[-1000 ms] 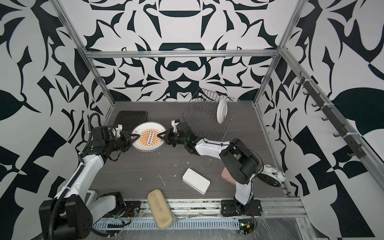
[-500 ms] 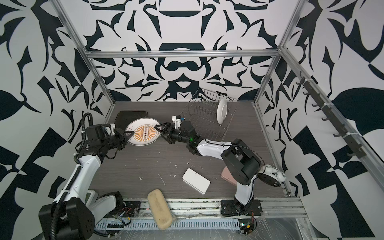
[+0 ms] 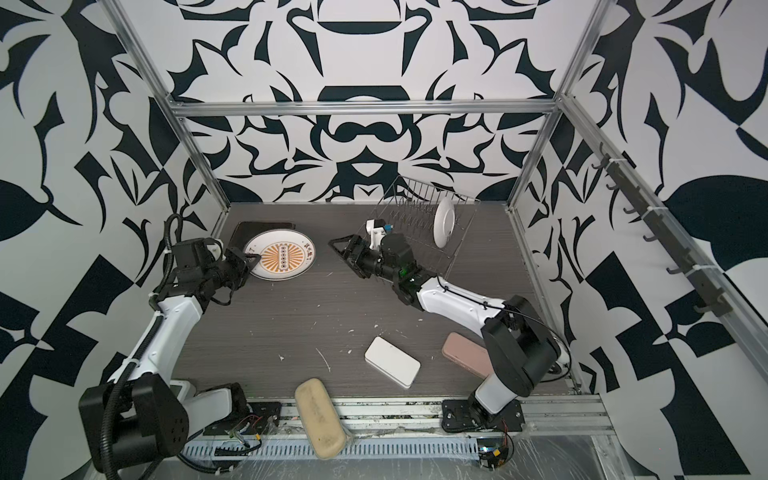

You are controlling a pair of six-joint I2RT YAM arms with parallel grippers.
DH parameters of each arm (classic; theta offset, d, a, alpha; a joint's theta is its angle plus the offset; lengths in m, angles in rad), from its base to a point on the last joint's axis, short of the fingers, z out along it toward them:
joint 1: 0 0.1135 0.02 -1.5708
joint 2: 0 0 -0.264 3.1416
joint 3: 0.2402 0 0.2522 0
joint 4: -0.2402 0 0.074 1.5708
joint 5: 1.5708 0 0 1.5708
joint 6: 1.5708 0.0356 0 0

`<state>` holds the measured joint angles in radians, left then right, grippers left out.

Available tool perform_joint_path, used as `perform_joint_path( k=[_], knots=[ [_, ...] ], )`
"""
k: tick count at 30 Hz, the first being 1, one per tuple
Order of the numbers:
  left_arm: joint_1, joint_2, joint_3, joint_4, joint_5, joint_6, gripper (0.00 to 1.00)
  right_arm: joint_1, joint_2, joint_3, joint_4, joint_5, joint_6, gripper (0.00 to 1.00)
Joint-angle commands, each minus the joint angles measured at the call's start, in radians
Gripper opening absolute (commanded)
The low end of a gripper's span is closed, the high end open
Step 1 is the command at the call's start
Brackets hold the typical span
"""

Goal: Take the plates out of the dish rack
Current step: 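Open the right gripper and draw it back while the left gripper holds the plate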

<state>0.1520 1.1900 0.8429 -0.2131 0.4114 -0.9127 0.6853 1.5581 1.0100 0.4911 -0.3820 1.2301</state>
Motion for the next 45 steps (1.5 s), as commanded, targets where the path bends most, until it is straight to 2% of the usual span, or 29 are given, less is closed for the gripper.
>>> perform_joint_path(
  k=[1, 12, 18, 26, 45],
  knots=[
    [-0.054, -0.012, -0.008, 0.101, -0.123, -0.022, 0.00, -0.019, -0.062, -0.005, -0.079, 0.029, -0.089, 0.85],
    [-0.223, 0.037, -0.100, 0.293, -0.449, -0.169, 0.00, -0.088, -0.197, -0.057, -0.198, 0.073, -0.129, 0.85],
    [-0.287, 0.107, -0.102, 0.342, -0.545, -0.245, 0.00, -0.117, -0.265, -0.084, -0.256, 0.095, -0.148, 0.85],
    [-0.372, 0.223, -0.085, 0.424, -0.610, -0.293, 0.00, -0.148, -0.338, -0.121, -0.301, 0.102, -0.160, 0.84],
    [-0.429, 0.406, -0.010, 0.514, -0.605, -0.351, 0.00, -0.208, -0.420, -0.157, -0.372, 0.082, -0.189, 0.84]
  ],
)
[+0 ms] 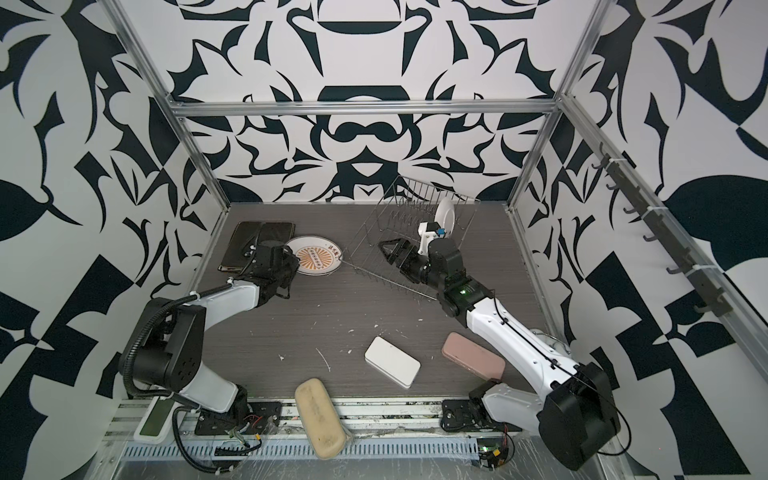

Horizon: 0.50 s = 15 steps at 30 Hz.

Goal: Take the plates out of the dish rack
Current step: 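Open the right gripper and draw it back while the left gripper holds the plate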

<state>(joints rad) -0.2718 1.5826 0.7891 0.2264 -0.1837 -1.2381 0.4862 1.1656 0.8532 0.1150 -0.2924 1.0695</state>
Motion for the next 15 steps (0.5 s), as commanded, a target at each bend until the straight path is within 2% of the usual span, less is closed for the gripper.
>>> perform_joint_path(
  k=[1, 15],
  knots=[
    [-0.006, 0.017, 0.046, 0.079, -0.008, -0.030, 0.00, -0.016, -0.030, 0.001, -0.006, -0.011, -0.033, 0.84],
    [-0.013, 0.121, 0.092, 0.126, 0.009, -0.063, 0.00, -0.066, -0.089, -0.006, -0.100, -0.019, -0.077, 0.84]
  ],
)
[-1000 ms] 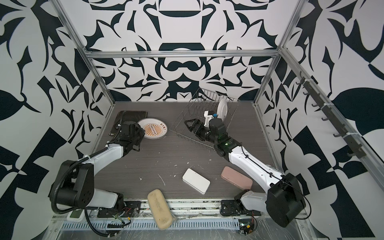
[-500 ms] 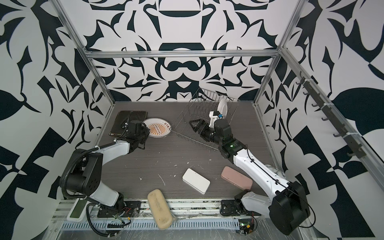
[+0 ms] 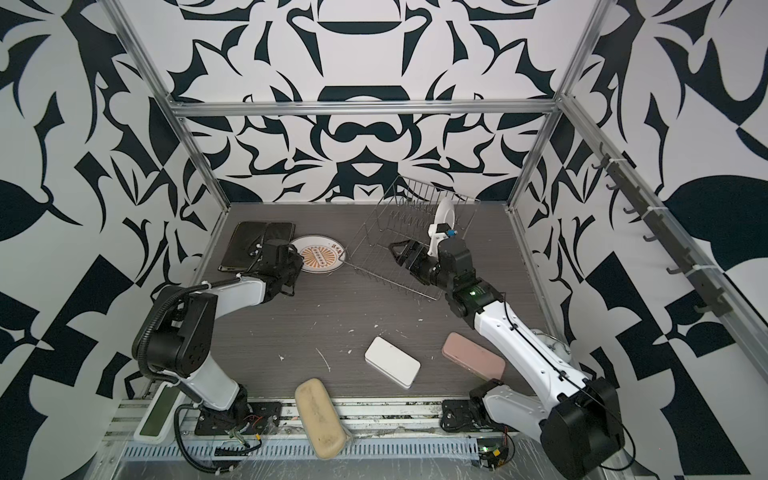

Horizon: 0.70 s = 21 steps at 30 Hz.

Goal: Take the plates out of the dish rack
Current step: 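Open the right gripper and draw it back while the left gripper holds the plate, then lower the sunburst plate flat onto the table beside the dark plate stack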

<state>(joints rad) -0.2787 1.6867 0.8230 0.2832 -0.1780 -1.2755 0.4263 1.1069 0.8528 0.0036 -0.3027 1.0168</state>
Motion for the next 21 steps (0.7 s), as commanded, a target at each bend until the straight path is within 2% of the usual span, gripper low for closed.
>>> perform_joint_path(
  k=[1, 21],
  knots=[
    [-0.008, 0.023, 0.063, 0.071, 0.004, -0.025, 0.00, -0.007, -0.035, -0.008, 0.011, -0.009, -0.023, 0.84],
    [-0.014, 0.113, 0.116, 0.099, 0.015, -0.025, 0.00, -0.012, -0.039, -0.011, -0.071, -0.006, -0.037, 0.83]
  ],
)
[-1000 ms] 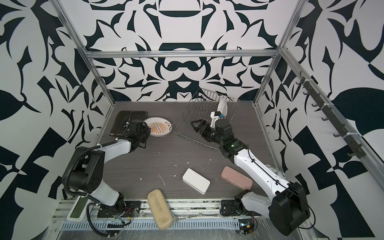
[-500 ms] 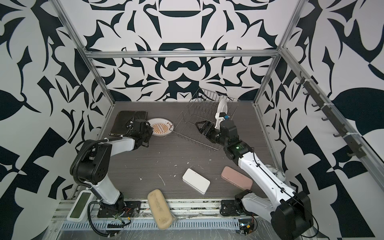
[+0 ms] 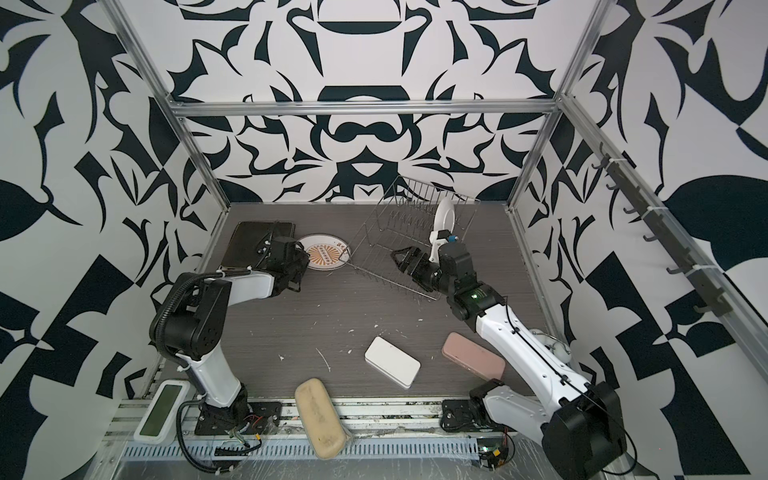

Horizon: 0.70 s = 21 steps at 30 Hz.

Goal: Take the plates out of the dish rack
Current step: 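Lower the sunburst plate flat onto the table beside the dark plate stack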

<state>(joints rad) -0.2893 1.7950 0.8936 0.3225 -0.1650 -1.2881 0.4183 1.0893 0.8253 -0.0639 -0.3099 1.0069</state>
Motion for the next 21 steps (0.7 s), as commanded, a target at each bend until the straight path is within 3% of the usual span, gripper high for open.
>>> perform_joint_path(
  k=[1, 21],
  knots=[
    [-0.004, 0.005, 0.044, 0.060, 0.003, -0.012, 0.00, -0.005, -0.022, 0.019, -0.008, 0.004, -0.029, 0.83],
    [-0.004, 0.054, 0.070, 0.039, 0.000, -0.009, 0.00, -0.005, -0.038, 0.037, -0.064, 0.040, -0.073, 0.82]
  ],
)
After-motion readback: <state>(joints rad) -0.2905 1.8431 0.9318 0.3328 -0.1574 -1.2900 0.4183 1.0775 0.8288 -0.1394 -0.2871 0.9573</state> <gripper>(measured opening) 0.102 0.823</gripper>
